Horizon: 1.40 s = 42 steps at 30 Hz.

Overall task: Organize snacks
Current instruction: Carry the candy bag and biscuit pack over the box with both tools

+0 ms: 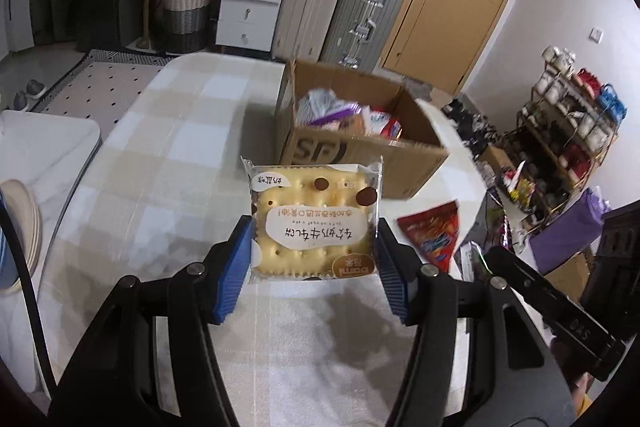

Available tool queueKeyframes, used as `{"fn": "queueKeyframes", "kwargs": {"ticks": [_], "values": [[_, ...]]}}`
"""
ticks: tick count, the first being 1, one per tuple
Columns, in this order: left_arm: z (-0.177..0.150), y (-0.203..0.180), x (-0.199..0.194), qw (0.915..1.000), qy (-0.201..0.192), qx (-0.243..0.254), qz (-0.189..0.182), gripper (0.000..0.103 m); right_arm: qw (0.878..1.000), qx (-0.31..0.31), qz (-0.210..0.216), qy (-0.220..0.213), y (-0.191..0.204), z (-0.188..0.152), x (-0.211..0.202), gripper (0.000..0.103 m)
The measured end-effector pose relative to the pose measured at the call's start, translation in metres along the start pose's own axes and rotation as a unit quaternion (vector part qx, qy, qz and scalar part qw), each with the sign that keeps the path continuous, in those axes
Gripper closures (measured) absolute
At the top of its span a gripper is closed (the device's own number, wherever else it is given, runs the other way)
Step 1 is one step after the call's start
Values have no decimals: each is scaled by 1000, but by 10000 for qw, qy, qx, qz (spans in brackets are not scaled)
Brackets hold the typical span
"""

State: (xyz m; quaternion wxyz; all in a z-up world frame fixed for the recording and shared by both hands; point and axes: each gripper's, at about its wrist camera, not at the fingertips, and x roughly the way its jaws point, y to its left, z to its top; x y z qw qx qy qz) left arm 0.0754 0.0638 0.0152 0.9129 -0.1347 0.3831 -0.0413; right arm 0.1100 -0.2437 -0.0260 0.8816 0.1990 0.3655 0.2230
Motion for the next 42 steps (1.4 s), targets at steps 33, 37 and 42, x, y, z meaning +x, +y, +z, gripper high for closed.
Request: {"fn": "queueKeyframes", "kwargs": {"ticks": [33,37,42], "values": [[151,-59,119,9945,168,929,447,47,9987,173,-248,413,-23,162,120,54],[162,-59,148,9942,255,977,372,47,9987,83,-357,345,-27,167,129,54],[190,-61,190,9948,465,894,163,47,9966,-229,-592,528,-29,169,146,54]]}}
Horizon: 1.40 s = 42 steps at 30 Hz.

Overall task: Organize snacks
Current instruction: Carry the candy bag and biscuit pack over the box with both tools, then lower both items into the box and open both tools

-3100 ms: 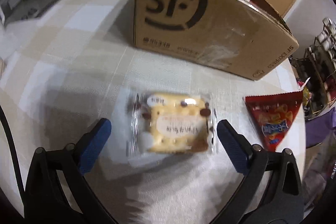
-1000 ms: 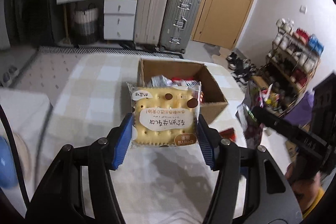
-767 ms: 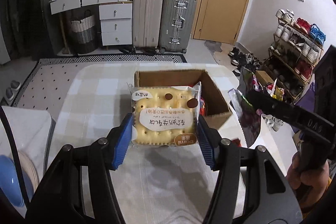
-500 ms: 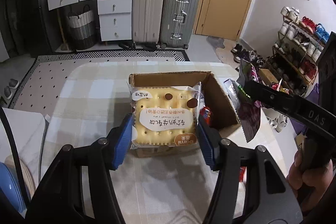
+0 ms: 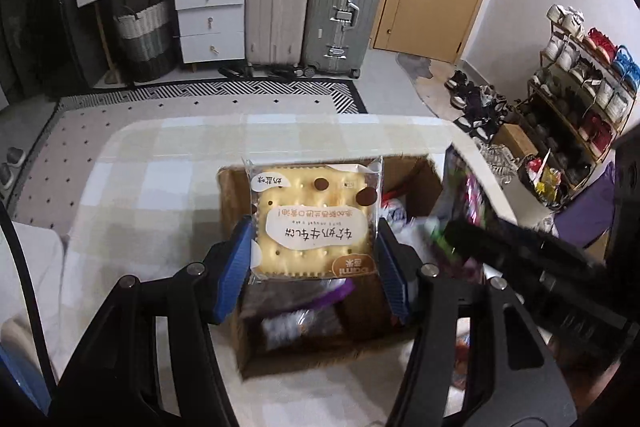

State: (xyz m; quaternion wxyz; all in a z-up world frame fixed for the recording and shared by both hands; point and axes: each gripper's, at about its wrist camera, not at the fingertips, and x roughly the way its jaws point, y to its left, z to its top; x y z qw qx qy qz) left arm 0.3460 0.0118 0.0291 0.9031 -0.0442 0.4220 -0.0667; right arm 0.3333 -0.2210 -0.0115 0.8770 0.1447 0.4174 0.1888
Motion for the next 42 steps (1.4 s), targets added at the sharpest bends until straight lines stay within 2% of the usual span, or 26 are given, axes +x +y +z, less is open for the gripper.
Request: {"fn": "queueKeyframes", "kwargs": {"ticks": [5,7,9,15,18,21,29,35,42], "values": [[22,0,44,9989,244,4,-389,47,9995,-249,-160,65,-1,3,10,54],[24,2,66,9988,404,45,-275,47,9992,-285,-75,255,-5,3,18,54],[23,5,82,9980,504,10,-373,47,9985,-457,-159,254,-3,2,18,54],[18,16,104,9971,608,-70,-458,46,9970,-674,-233,304,1,0,25,54],[9,23,110,9968,653,-84,-456,46,9967,-673,-204,406,1,0,31,53],[4,22,112,9970,640,121,-418,45,9960,-635,-203,596,-1,-2,41,54],[1,32,107,9962,718,82,-490,45,9963,-613,-237,561,-2,-1,47,53],[8,36,108,9941,983,-73,-445,43,9969,-558,-188,529,-1,3,49,52],[5,38,90,9949,809,-228,-552,35,9980,-518,-164,326,-1,4,41,52]]}}
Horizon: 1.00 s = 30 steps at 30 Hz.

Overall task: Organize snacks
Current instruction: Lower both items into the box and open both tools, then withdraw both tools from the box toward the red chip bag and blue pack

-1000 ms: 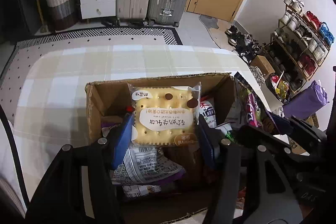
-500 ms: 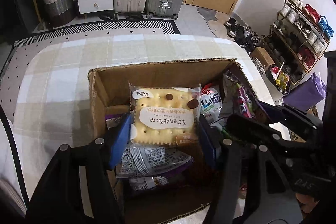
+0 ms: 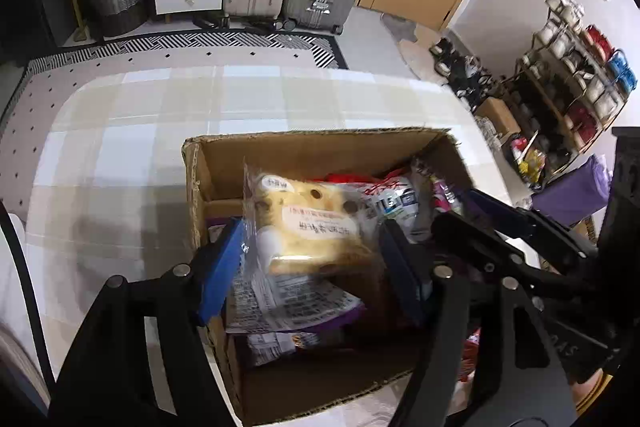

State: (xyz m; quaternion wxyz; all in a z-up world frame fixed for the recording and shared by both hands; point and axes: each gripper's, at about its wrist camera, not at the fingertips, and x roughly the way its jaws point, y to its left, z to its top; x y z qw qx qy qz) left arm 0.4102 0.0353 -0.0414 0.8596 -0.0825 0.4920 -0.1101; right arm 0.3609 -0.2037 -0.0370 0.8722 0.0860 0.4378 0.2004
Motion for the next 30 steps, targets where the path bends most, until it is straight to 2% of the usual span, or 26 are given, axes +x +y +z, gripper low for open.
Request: {"fn": "queueKeyframes", "kwargs": {"ticks": [8,11,12,14,19,25,30], "values": [[-4,-2,-15,10000,-79,-6,-53,35,9997,-75,-15,-211,5,9,-10,52],[-5,-5,-34,9987,-497,106,52,38,9995,-45,6,-304,6,9,-15,52],[-6,-6,-39,9984,-553,121,-44,38,9994,-5,14,-334,5,9,-17,51],[-6,-8,-44,9988,-437,107,-187,38,9994,40,17,-352,3,11,-20,51],[-13,-12,-64,9986,-520,32,-96,35,9992,187,49,-357,0,10,-31,51],[-34,-8,-95,9971,-705,-247,-173,25,9986,314,100,-403,4,5,-53,51],[-62,-24,-129,9958,-920,-20,10,25,9983,208,131,-533,19,-12,-85,51]]}}
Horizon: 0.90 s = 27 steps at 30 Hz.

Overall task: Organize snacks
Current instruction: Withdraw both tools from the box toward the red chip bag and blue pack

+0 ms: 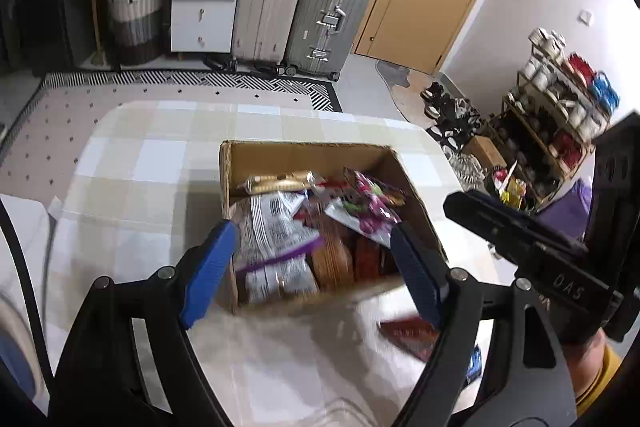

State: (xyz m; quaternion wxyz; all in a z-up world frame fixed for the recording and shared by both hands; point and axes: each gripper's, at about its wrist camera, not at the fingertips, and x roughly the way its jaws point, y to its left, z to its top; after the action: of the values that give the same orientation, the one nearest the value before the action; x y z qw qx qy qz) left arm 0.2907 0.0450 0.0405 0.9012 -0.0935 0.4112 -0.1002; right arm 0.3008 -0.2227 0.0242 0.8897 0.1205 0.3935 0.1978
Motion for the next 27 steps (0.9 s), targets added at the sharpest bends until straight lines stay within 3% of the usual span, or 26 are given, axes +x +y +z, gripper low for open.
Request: {"fn": "queueKeyframes", "kwargs": {"ticks": [10,11,15,18,22,27], "values": [[-51,-47,-114,9969,-589,371,364,21,9993,-163,148,-288,35,-44,-80,50],[-57,-51,-124,9962,-656,398,421,20,9991,-169,190,-337,38,-50,-90,49],[-86,-73,-176,9911,-979,670,605,13,9971,-154,277,-690,44,-79,-136,28],[-108,-84,-209,9881,-1216,741,577,1,9958,-230,252,-855,50,-100,-163,28],[-142,-102,-246,9852,-1374,880,524,1,9939,-301,203,-1044,54,-129,-192,28],[-183,-113,-276,9815,-1583,860,650,1,9897,-381,41,-1377,59,-166,-224,19]]}}
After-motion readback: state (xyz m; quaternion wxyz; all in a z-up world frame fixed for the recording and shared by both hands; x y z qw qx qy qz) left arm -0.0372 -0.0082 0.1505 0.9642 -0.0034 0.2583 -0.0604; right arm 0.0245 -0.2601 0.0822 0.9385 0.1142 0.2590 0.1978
